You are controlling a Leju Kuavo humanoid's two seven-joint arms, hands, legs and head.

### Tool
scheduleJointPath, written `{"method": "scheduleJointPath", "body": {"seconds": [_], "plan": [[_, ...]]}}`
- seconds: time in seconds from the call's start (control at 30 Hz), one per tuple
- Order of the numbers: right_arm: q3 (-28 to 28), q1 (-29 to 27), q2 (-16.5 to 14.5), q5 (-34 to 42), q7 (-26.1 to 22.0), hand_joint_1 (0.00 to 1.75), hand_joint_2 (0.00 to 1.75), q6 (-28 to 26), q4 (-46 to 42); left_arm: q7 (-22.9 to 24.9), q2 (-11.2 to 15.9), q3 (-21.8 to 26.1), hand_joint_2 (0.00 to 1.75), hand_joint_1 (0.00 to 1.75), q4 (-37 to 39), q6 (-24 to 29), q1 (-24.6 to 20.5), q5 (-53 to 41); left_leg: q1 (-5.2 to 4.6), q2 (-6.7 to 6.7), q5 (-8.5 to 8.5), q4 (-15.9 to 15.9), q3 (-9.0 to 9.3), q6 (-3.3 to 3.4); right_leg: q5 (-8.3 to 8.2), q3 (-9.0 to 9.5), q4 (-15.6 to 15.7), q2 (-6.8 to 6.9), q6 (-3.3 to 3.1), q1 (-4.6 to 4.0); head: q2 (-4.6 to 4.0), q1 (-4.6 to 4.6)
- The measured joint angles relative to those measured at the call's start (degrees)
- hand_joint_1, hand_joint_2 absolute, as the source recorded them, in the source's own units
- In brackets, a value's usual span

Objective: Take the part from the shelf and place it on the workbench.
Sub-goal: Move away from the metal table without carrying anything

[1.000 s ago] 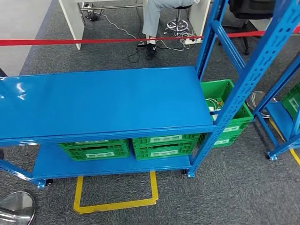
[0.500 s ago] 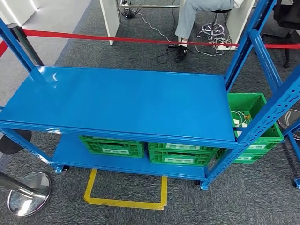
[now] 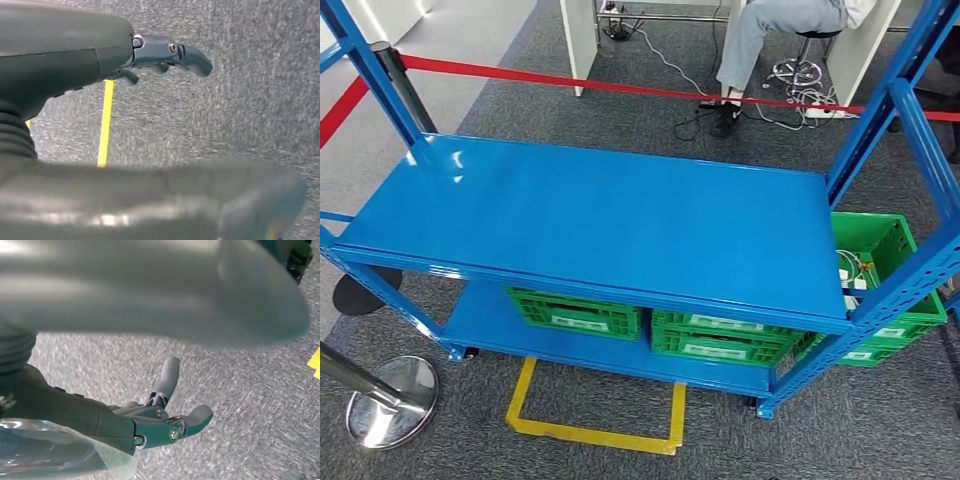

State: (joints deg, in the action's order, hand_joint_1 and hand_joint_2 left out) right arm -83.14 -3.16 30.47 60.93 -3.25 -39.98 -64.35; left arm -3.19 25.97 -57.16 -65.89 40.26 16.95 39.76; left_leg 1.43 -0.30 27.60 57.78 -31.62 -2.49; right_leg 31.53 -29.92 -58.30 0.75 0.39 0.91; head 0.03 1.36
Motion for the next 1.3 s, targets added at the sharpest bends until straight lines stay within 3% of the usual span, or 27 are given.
{"method": "scheduleJointPath", "body": {"seconds": [0.2, 0.93, 1.07, 1.1, 1.23, 1.3], "plan": [[1.6, -0.8, 0.0, 3.6, -0.8, 0.0, 0.0, 0.0, -1.1, 0.7, 0.0, 1.5, 0.0, 0.0, -1.0, 0.0, 0.9, -1.1, -0.31, 0.0, 0.23, 0.0, 0.03, 0.4, -0.05, 0.21, 0.4, 0.01, 0.47, 0.31, -0.01, 0.0], [2.9, -1.4, 0.0, 8.3, -2.7, 0.0, 0.0, 0.3, -2.1, 0.0, 0.5, 1.6, 0.0, 0.0, -2.1, 0.0, 1.2, 1.4, -0.34, 0.0, 0.35, 0.1, 0.12, 0.58, 0.06, 0.27, 0.4, 0.02, 0.68, 0.35, -0.01, -0.01], [2.9, -1.3, 0.0, 10.0, -3.7, 0.0, 1.75, 0.8, -2.1, -1.2, 0.6, 1.3, 1.75, 0.0, -2.1, 0.0, 0.9, 3.1, -0.34, 0.0, 0.35, 0.1, 0.12, 0.59, 0.06, 0.28, 0.4, 0.03, 0.68, 0.35, -0.01, -0.01], [3.0, -1.3, 0.0, 10.4, -4.0, 0.0, 1.75, 0.9, -2.1, -1.4, 0.6, 1.3, 1.75, 0.0, -2.1, -0.1, 0.8, 3.6, -0.34, 0.0, 0.35, 0.1, 0.13, 0.59, 0.06, 0.28, 0.4, 0.03, 0.68, 0.35, -0.01, -0.01], [5.9, -1.4, -0.2, 9.0, -4.7, 0.0, 0.0, 2.5, -1.5, -1.8, 0.2, 2.7, 0.0, 0.0, -1.2, -1.5, 0.3, 3.5, -0.34, 0.0, 0.35, 0.1, 0.15, 0.59, 0.06, 0.31, 0.4, 0.03, 0.68, 0.35, -0.01, -0.01], [7.8, -1.3, -0.6, 7.1, -4.6, 0.0, 0.0, 3.6, -0.8, -1.8, -0.1, 3.8, 0.0, 0.0, -0.5, -2.6, 0.0, 2.4, -0.34, 0.0, 0.35, 0.1, 0.18, 0.59, 0.06, 0.33, 0.4, 0.04, 0.68, 0.35, -0.01, -0.01]]}}
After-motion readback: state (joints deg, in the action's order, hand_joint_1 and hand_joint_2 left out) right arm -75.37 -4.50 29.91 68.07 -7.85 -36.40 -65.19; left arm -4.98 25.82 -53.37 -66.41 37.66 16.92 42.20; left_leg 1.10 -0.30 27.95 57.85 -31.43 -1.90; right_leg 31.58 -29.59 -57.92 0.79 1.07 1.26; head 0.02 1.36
